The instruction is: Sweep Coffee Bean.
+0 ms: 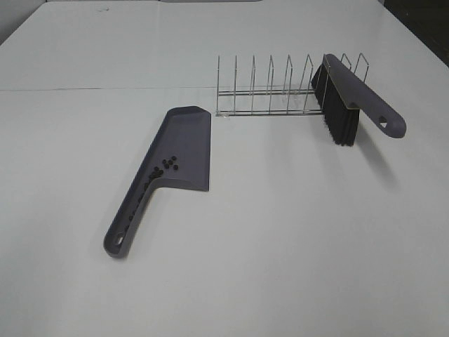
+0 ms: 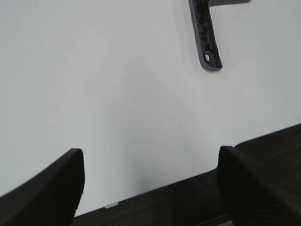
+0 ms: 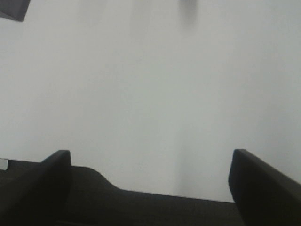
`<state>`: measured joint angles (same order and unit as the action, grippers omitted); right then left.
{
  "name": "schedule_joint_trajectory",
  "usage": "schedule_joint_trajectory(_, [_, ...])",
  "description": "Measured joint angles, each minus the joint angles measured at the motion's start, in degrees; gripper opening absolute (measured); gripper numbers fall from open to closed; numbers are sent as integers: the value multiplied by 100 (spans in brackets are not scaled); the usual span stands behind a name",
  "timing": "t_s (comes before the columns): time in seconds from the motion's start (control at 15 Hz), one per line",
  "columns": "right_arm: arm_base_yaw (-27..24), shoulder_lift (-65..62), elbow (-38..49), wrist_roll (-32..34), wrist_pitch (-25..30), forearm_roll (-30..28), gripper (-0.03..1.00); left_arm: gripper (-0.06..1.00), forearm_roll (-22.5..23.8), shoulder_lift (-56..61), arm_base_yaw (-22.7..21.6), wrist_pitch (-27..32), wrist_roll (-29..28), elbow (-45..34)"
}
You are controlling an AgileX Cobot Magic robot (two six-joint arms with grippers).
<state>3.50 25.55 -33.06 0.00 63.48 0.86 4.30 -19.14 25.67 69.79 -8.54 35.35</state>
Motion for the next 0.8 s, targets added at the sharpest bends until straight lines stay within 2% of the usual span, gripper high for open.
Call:
schedule_joint_trajectory(0.2, [0,-854,350,-223,-109,6,77,71,17,905,0,-223,103,-401])
schedule_joint_trajectory(0.27, [0,-1427,401,-332,-235,52,77,71,23,1352,0,-567,109,-516])
schedule_joint_trajectory(0.47, [0,-1776,401,-413,-258,160,77,71,6,1501,0,-854,281,-670])
schedule_joint_trajectory(0.67, [0,-1782,401,-413,-269,160,77,71,-292,1501,0,-859,710,-670])
schedule_joint_trajectory(0.8, [0,-1782,401,-413,-269,160,77,71,-309,1501,0,-859,768,-670])
